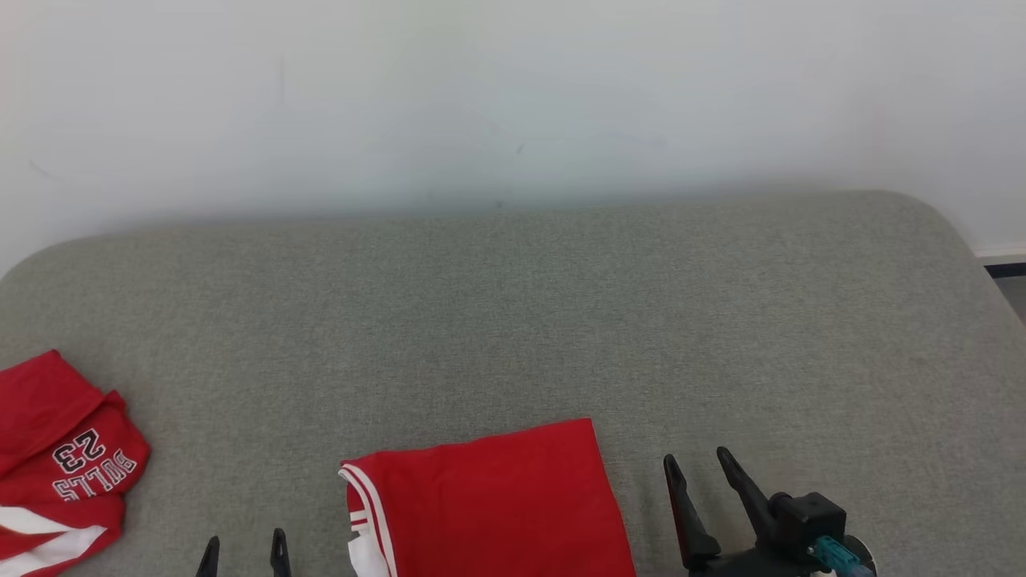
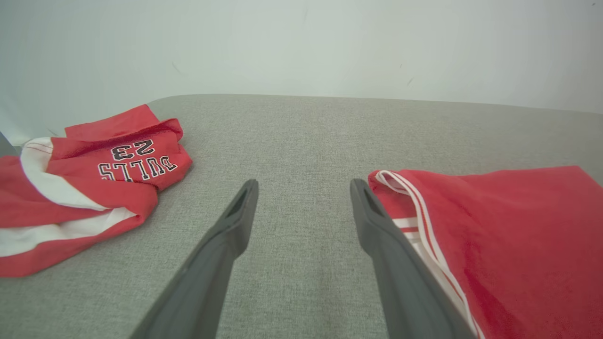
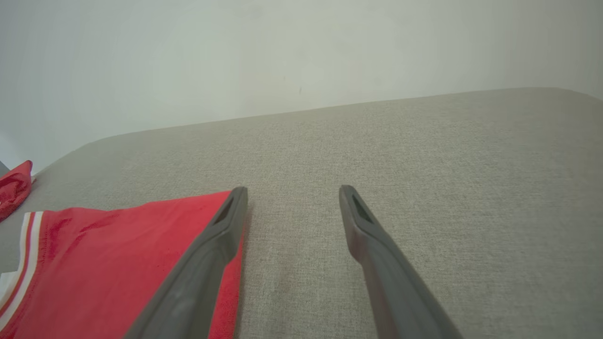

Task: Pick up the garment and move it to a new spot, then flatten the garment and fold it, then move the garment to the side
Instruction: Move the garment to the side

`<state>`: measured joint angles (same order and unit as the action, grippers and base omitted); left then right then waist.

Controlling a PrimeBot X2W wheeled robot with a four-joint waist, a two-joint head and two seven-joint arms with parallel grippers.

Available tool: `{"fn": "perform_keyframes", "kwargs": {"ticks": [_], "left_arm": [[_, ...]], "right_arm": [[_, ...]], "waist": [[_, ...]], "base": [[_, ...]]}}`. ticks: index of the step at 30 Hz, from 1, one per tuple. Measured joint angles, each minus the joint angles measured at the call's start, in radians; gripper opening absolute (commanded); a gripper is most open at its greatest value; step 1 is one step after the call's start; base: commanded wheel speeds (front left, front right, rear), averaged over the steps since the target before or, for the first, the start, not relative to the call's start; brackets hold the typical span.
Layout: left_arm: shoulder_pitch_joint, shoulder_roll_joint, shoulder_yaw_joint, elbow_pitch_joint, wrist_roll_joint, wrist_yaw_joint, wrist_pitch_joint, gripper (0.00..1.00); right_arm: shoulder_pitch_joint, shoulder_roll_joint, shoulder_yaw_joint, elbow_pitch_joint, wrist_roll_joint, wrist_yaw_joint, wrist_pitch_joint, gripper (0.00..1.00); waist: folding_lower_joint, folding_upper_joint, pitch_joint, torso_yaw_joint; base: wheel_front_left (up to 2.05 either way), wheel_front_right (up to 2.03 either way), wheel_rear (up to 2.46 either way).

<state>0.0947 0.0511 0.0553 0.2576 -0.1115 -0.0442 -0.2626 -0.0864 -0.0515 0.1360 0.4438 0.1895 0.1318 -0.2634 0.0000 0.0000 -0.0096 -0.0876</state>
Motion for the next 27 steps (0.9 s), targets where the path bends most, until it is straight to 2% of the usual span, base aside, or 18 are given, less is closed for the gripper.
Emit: {"fn": "perform_keyframes", "kwargs": {"ticks": [8, 15, 20, 21, 22, 23, 27], "left_arm": [[-0.003, 0.0, -0.035, 0.012, -0.007, 0.0, 0.0, 1.0], [-0.004, 0.0, -0.044, 0.014, -0.012, 0.0, 0.0, 1.0], [-0.01, 0.0, -0.047, 0.014, -0.012, 0.0, 0.0, 1.0], [-0.013, 0.0, -0.047, 0.013, -0.014, 0.0, 0.0, 1.0], [-0.013, 0.0, -0.047, 0.013, -0.017, 0.0, 0.0, 1.0], [-0.013, 0.0, -0.047, 0.013, -0.021, 0.0, 0.0, 1.0], [-0.019, 0.0, -0.05, 0.015, -0.022, 0.001, 0.0, 1.0]], "right_arm": [[-0.118, 0.0, 0.116, 0.235, 0.109, 0.0, 0.0, 1.0], [-0.188, 0.0, 0.151, 0.435, 0.148, 0.0, 0.005, 1.0], [-0.224, -0.001, 0.197, 0.48, 0.198, 0.0, 0.006, 1.0], [-0.23, -0.001, 0.213, 0.485, 0.214, 0.0, 0.008, 0.74], [-0.238, -0.001, 0.23, 0.493, 0.23, 0.0, 0.008, 0.33], [-0.245, -0.001, 0.241, 0.499, 0.238, 0.0, 0.008, 0.0], [-0.269, -0.001, 0.273, 0.517, 0.266, 0.0, 0.006, 0.0]], "waist": [[0.0, 0.0, 0.014, 0.074], [0.0001, 0.0, 0.02, 0.14], [0.0, -0.0001, 0.031, 0.168], [0.0, 0.0, 0.035, 0.172], [0.0, 0.0, 0.04, 0.175], [0.0001, 0.0, 0.044, 0.177], [0.0, 0.0, 0.057, 0.172]], "base": [[0.0, 0.0, 0.0], [0.0, 0.0, 0.0], [0.0, 0.0, 0.0], [0.0, 0.0, 0.0], [0.0, 0.0, 0.0], [0.0, 0.0, 0.0], [0.0, 0.0, 0.0]]}}
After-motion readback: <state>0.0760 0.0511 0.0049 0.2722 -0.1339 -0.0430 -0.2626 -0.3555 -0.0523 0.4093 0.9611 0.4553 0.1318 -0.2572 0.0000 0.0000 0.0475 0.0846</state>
